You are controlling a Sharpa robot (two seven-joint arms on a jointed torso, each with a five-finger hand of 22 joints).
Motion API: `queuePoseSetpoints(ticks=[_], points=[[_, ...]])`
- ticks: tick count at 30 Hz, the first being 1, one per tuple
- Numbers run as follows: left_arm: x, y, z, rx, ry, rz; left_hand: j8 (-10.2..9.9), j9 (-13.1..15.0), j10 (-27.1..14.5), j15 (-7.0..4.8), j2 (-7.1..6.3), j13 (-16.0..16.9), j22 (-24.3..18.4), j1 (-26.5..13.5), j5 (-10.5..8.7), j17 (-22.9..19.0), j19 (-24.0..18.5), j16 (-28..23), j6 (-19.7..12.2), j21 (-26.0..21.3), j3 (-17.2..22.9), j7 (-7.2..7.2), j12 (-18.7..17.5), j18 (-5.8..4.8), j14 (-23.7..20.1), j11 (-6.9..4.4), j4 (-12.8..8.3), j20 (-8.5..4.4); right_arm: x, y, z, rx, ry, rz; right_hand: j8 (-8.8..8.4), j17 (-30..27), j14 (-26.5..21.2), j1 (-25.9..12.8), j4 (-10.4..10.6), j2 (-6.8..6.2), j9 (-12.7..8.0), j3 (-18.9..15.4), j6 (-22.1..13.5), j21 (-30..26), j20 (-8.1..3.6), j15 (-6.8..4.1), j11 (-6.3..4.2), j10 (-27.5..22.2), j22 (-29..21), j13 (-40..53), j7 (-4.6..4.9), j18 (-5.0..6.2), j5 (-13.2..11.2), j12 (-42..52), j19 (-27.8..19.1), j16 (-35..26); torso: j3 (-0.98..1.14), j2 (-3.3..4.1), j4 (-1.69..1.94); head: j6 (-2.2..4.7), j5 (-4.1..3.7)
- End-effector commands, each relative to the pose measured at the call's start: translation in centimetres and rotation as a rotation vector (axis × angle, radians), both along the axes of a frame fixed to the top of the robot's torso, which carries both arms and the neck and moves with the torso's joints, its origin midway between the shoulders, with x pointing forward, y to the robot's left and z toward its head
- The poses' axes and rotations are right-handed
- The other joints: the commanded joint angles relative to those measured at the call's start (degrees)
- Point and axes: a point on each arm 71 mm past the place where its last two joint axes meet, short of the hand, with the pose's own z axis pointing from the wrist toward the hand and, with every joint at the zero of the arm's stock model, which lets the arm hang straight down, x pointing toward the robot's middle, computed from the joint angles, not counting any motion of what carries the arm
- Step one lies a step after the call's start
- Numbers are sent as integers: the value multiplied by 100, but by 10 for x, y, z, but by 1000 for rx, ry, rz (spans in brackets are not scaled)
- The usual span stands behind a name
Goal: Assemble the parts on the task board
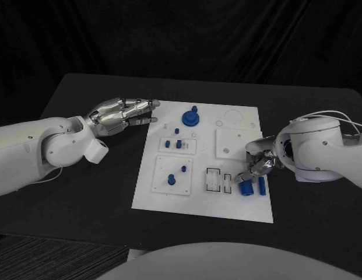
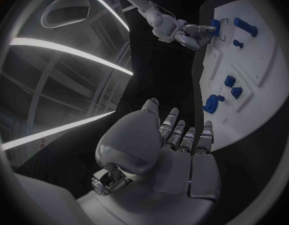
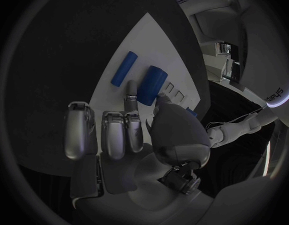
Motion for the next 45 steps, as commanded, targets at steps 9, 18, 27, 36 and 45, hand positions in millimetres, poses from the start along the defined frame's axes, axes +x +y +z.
queuePoseSetpoints(ticks=[9, 18, 27, 36, 45], points=[[-2, -1, -1, -13, 12, -19, 30, 5, 5, 51, 7, 6, 10, 38, -18, 9, 1, 14, 23, 19, 12, 6, 34, 106, -4, 25, 27, 45, 0, 0, -9, 1, 5, -23, 68, 1508, 587, 515, -221, -7, 474, 79, -403, -168, 81, 71, 65, 591, 1108, 1509, 40, 64, 1329, 20, 144, 15, -1, -5, 3, -1, 17], [-1, -1, -2, -12, 16, -21, 34, 3, 4, 68, 9, 5, 23, 26, -31, 12, 12, 22, 15, 24, 8, 9, 36, 107, 3, 30, 44, 52, 0, 1, -9, 50, 9, -57, 440, 1508, 587, 1024, -605, -8, 1159, 461, -883, -206, 85, 67, 62, 591, 1111, 1509, 35, 68, 2593, 20, 155, 15, 3, -3, 8, -1, 2], [-2, -1, -4, -10, 23, -26, 36, 2, 2, 73, 9, 4, 28, 24, -31, 13, 15, 23, 14, 26, 8, 10, 33, 107, 4, 32, 47, 54, -3, 0, -7, 201, 50, -172, 1176, 1508, 587, 694, -826, -337, 2203, 2032, -1205, -269, -23, -10, -46, 591, 1108, 1509, -69, 79, 3578, 20, 159, 15, -1, -4, -4, -1, 18], [-2, -2, -5, -8, 25, -27, 37, 2, -1, 82, 10, 3, 34, 22, -30, 13, 20, 25, 12, 29, 8, 11, 29, 107, 6, 35, 50, 58, -3, 3, 8, 413, 126, -324, 1288, 1508, 587, 287, -969, -488, 2430, 2618, -1295, -367, -10, -27, -40, 591, 1082, 1509, -63, 93, 3725, 20, 134, 15, 0, -9, -1, -1, -5], [-1, -4, -5, -9, 25, -31, 36, 1, -1, 87, 11, 3, 34, 21, -29, 14, 22, 26, 5, 30, 9, 12, 31, 107, 7, 38, 53, 60, -2, 13, 9, 504, 237, -409, 1298, 1508, 587, -28, -1043, -449, 2504, 2816, -1349, -539, 1, -17, -27, 591, 1032, 1509, -51, 128, 3213, 20, 74, 15, -16, -10, 10, -1, -8]])
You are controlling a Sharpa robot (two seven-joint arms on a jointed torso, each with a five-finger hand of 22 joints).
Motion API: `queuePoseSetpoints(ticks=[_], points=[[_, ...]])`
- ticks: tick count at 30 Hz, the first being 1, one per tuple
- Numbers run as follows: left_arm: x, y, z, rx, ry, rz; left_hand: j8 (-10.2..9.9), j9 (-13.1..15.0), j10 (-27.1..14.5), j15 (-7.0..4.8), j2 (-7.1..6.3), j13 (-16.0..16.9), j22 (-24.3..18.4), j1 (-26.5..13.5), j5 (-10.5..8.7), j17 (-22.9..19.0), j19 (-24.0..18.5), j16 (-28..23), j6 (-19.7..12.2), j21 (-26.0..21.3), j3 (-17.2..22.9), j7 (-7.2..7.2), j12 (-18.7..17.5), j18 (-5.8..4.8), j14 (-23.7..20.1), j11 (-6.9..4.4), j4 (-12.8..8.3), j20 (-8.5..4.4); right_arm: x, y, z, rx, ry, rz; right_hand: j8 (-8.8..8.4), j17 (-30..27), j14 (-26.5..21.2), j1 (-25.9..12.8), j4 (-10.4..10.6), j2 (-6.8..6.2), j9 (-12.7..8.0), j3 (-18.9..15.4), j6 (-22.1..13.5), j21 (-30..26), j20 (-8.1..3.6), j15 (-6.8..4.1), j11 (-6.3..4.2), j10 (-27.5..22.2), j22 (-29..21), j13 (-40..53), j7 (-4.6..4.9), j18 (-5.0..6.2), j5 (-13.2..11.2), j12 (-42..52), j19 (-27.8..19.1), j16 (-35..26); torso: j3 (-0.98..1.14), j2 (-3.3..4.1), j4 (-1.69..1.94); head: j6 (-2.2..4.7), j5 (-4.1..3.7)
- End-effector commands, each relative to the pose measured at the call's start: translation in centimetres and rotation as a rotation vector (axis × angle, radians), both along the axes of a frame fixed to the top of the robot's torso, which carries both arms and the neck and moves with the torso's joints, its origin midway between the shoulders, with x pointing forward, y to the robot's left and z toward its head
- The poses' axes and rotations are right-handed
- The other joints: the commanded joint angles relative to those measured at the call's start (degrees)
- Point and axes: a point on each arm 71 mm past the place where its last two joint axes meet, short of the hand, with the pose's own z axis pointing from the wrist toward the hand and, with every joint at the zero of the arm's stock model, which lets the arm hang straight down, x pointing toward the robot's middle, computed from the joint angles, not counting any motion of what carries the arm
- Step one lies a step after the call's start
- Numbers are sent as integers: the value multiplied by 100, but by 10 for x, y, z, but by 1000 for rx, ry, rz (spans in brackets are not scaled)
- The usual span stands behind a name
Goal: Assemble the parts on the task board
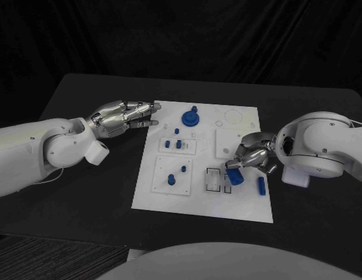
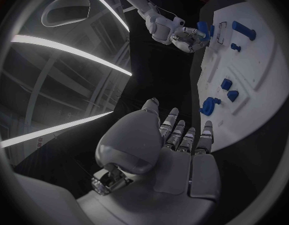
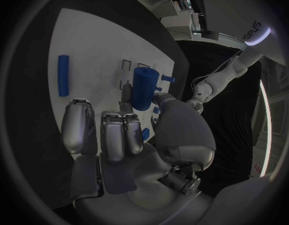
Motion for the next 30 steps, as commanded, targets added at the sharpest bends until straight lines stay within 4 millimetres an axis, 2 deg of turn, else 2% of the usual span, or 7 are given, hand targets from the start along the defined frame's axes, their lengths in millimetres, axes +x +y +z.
queuePoseSetpoints(ticks=[1, 4, 9, 17, 19, 24, 30], points=[[-1, -1, 0, -18, 3, -12, 37, 2, -1, 53, 11, 5, 5, 21, -29, 6, 2, 26, 6, 30, -6, 12, 31, 107, 2, 38, 37, 40, -1, 6, -1, 100, 88, -85, 1, 1509, 578, -112, -1044, 29, 11, 1075, -55, -84, -22, 30, 24, 589, 1019, 1506, 10, 44, -241, 21, 46, 15, -10, 0, 1, -1, 1], [-1, -1, -1, -17, 4, -11, 37, 2, -1, 53, 11, 5, 5, 21, -29, 6, 2, 26, 6, 30, -6, 12, 31, 107, 2, 38, 37, 40, 0, 11, -4, 103, 107, -80, -34, 1509, 578, -203, -1044, 61, -8, 1084, -90, -112, -13, 41, 38, 589, 1011, 1506, 28, 49, -520, 21, 38, 15, -18, 2, 7, -1, -10], [-1, -1, -2, -18, 7, -14, 38, 2, -4, 58, 14, 4, 4, 21, -28, 6, 3, 28, 4, 31, -4, 14, 27, 107, 3, 41, 39, 42, 0, 16, -9, 102, 134, -65, -167, 1509, 578, -316, -1027, 120, -111, 1108, -205, -247, 14, 75, 85, 589, 971, 1506, 85, 74, -749, 21, -6, 15, -12, 5, 17, -1, -48], [-2, 0, -3, -17, 11, -13, 40, 2, -5, 65, 19, 3, 5, 22, -25, 7, 5, 30, 5, 32, 0, 18, 27, 107, 5, 44, 41, 45, -2, 18, -18, 89, 163, -52, -327, 1509, 578, -444, -997, 181, -304, 1085, -242, -428, 59, 122, 138, 589, 916, 1506, 142, 109, -1181, 21, -60, 15, 4, 9, -10, -1, -22], [-2, 1, -4, -17, 12, -13, 40, 2, -5, 65, 19, 3, 5, 22, -25, 7, 5, 30, 5, 32, 0, 18, 27, 107, 5, 44, 41, 45, -3, 18, -20, 79, 164, -43, -383, 1509, 578, -525, -954, 210, -381, 1041, -259, -433, 74, 138, 158, 589, 914, 1506, 165, 109, -1416, 21, -52, 15, 3, 7, -5, -1, -24], [-2, 1, -4, -16, 14, -13, 40, 2, -5, 65, 19, 3, 5, 22, -25, 7, 5, 30, 5, 32, 0, 18, 27, 107, 5, 44, 41, 45, -3, 19, -22, 59, 162, -23, -424, 1509, 578, -552, -954, 225, -440, 1007, -285, -452, 86, 150, 173, 589, 908, 1506, 183, 113, -1617, 21, -48, 15, -4, 7, 11, -1, -34], [-2, 1, -5, -16, 16, -13, 40, 2, -5, 65, 19, 3, 5, 22, -25, 7, 5, 30, 5, 32, 0, 18, 27, 107, 5, 44, 41, 45, -2, 20, -22, 46, 155, -12, -451, 1509, 578, -670, -868, 286, -513, 915, -279, -496, 104, 168, 192, 589, 895, 1506, 201, 120, -1978, 21, -49, 15, 2, 12, -11, -1, -21]])
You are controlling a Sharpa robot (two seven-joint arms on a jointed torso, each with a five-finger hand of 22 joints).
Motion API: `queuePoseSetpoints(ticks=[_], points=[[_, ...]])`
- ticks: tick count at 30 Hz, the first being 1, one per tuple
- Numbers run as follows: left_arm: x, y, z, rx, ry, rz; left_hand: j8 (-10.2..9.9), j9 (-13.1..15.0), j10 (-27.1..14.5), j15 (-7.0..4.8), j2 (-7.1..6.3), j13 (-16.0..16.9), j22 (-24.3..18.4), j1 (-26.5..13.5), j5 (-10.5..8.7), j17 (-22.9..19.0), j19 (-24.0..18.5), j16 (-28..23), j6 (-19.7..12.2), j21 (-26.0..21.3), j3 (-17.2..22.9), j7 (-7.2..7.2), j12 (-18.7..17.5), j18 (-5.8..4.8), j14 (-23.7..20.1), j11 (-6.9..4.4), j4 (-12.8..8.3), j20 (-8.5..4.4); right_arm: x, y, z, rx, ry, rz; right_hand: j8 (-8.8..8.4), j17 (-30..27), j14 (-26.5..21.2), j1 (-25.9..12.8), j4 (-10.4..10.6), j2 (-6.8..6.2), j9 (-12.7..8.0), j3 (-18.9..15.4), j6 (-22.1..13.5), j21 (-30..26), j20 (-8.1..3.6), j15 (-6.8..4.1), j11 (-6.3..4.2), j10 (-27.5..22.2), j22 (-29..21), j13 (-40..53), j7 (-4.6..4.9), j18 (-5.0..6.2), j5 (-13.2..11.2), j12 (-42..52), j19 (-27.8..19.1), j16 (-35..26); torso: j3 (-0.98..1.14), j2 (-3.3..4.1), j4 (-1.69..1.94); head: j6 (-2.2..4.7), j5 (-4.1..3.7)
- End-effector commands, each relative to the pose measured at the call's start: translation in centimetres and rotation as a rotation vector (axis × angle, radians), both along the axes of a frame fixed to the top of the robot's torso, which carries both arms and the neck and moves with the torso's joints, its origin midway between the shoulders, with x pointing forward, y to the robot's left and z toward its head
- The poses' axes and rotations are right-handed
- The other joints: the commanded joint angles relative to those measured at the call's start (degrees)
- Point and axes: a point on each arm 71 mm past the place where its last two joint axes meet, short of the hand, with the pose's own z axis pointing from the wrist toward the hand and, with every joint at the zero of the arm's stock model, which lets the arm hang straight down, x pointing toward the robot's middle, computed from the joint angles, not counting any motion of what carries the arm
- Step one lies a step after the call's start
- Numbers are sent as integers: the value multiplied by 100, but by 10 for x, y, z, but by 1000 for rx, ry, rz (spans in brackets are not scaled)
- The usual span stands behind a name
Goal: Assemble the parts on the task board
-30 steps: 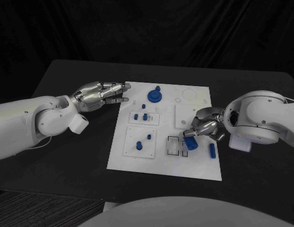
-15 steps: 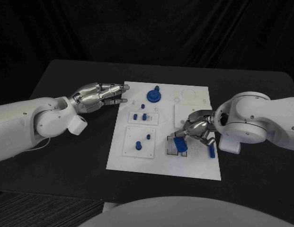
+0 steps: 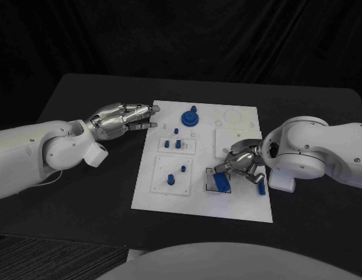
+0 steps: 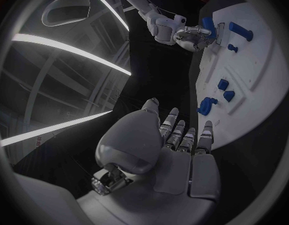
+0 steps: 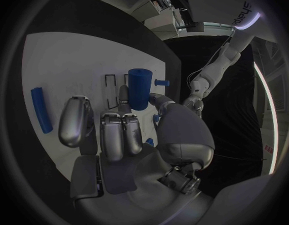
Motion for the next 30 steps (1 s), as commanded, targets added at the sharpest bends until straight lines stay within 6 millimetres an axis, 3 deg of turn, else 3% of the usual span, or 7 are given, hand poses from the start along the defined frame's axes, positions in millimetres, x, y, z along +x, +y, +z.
queuePoseSetpoints(ticks=[1, 8, 18, 30], points=[[-1, -2, 0, -18, 3, -13, 18, 3, -5, 26, 19, 4, 7, 22, -25, 9, 5, 30, 5, 32, 1, 17, 27, 108, 2, 44, 41, 46, -1, -1, -2, -31, 4, 18, -42, 1509, 589, -66, 38, 39, -29, -58, -2, -35, 41, 48, 55, 601, 894, 1507, 29, 71, -126, 21, 13, 15, 4, 3, 0, -1, -12], [-1, -2, 0, -17, 6, -15, 20, 2, -7, 35, 23, 4, 9, 20, -26, 11, 9, 35, 3, 34, 4, 22, 28, 107, 6, 48, 45, 49, 0, 0, -3, -33, 1, 16, -70, 1509, 589, -214, 145, 106, -111, -221, -45, -64, 55, 63, 72, 601, 887, 1507, 46, 75, -762, 21, 18, 15, 7, 4, -1, -1, -15], [-2, -2, -1, -15, 10, -18, 24, 2, -7, 55, 25, 4, 13, 16, -28, 13, 14, 42, 1, 36, 8, 28, 31, 107, 13, 53, 52, 53, 1, 0, -5, -35, 0, 8, -82, 1509, 589, -288, 191, 157, -181, -352, -71, -190, 65, 73, 84, 601, 851, 1507, 59, 97, -1158, 21, -12, 15, 10, 1, -7, -1, -8], [-2, -2, -2, -14, 14, -21, 25, 2, -8, 63, 25, 4, 15, 15, -28, 15, 17, 46, -1, 38, 10, 29, 32, 108, 17, 55, 55, 54, 1, -1, -5, -34, -3, 3, -78, 1509, 589, -346, 229, 179, -212, -442, -81, -228, 69, 77, 89, 601, 839, 1507, 64, 103, -1369, 21, -17, 15, 10, -1, -5, -1, -1]])
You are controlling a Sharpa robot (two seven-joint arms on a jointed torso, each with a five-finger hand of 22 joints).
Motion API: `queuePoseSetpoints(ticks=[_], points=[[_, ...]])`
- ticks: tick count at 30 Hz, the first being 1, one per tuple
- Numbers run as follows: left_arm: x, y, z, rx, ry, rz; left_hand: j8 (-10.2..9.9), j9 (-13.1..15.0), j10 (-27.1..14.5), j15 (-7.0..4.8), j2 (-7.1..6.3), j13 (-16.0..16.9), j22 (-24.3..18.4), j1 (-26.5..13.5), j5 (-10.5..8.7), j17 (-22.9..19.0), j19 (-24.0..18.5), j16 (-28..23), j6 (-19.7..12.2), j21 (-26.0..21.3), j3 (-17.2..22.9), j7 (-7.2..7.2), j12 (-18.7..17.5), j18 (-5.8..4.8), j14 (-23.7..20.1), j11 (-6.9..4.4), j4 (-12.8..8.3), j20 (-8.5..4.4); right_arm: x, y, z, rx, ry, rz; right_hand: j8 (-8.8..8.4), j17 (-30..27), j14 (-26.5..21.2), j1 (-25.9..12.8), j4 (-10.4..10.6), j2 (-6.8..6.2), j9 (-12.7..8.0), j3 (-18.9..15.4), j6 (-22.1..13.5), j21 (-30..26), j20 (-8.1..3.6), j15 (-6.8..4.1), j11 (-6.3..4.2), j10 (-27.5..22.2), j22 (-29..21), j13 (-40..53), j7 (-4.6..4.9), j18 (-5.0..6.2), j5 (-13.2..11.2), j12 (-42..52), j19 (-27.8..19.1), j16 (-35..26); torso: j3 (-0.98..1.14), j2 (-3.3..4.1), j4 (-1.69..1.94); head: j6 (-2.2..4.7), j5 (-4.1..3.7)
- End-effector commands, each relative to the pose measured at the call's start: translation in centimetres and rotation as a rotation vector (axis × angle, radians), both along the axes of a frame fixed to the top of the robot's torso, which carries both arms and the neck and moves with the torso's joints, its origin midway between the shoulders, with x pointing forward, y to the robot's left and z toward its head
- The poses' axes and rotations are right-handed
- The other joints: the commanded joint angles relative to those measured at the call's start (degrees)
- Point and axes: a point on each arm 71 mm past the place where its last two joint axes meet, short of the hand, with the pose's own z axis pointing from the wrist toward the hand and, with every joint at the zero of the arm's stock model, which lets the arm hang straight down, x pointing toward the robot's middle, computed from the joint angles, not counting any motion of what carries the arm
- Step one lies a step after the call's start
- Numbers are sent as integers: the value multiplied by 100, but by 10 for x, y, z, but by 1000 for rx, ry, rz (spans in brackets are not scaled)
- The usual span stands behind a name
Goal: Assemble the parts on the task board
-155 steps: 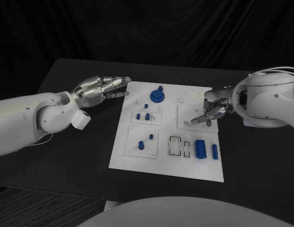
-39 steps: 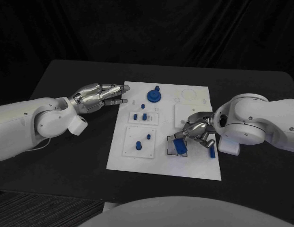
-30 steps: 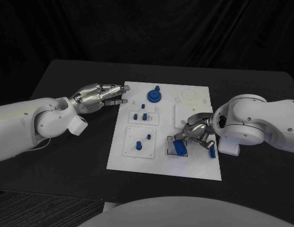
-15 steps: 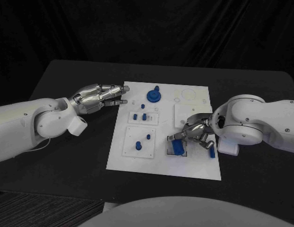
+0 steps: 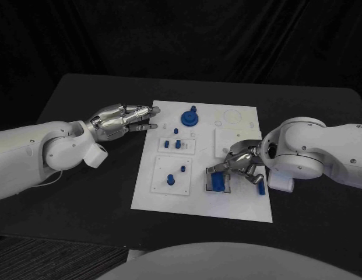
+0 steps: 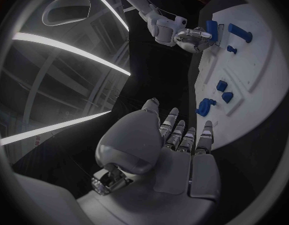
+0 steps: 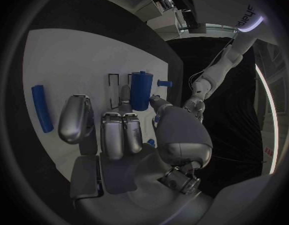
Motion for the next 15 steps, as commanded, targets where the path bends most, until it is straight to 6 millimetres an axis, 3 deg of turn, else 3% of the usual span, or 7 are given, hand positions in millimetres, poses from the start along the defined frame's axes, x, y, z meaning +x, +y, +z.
queuePoseSetpoints(ticks=[1, 8, 13, 15], points=[[-1, -2, 0, -16, 5, -14, 26, 2, 13, 42, 25, 4, 8, 14, -28, 5, -4, 20, -1, 38, -6, 29, 32, 107, -4, 35, 39, 33, 0, -1, -2, -16, 3, -7, -32, 1510, 591, -73, 7, 6, -7, -33, -24, -35, 28, 40, 49, 600, 834, 1509, 25, 68, -43, 20, -19, 15, 1, -2, 0, -1, 1], [-1, -2, 0, -15, 8, -16, 29, 3, 15, 54, 25, 5, 12, 11, -30, 7, 0, 27, 2, 40, -5, 32, 38, 107, 2, 36, 43, 35, 0, -2, -2, -23, -8, -6, -30, 1510, 591, -85, 7, -5, -16, -70, -30, -50, 29, 41, 50, 600, 830, 1509, 27, 70, -122, 20, -20, 15, -1, -1, 0, -1, 4], [-1, -2, -1, -13, 11, -18, 29, 3, 15, 54, 25, 5, 12, 11, -30, 7, 0, 27, 2, 40, -5, 32, 38, 107, 2, 36, 43, 35, 0, -1, -2, -28, -11, 2, -31, 1510, 591, -114, 11, -39, -38, -168, -61, -74, 34, 46, 57, 600, 822, 1509, 35, 73, -308, 20, -20, 15, -3, -1, 3, -1, 2], [-1, -2, -1, -13, 12, -19, 29, 3, 15, 54, 25, 5, 12, 11, -30, 7, 0, 27, 2, 40, -5, 32, 38, 107, 2, 36, 43, 35, 0, -1, -2, -29, -11, 4, -33, 1510, 591, -154, 23, -95, -54, -269, -89, -82, 38, 52, 65, 600, 820, 1509, 44, 73, -501, 20, -17, 15, -3, 0, 2, -1, 2]])
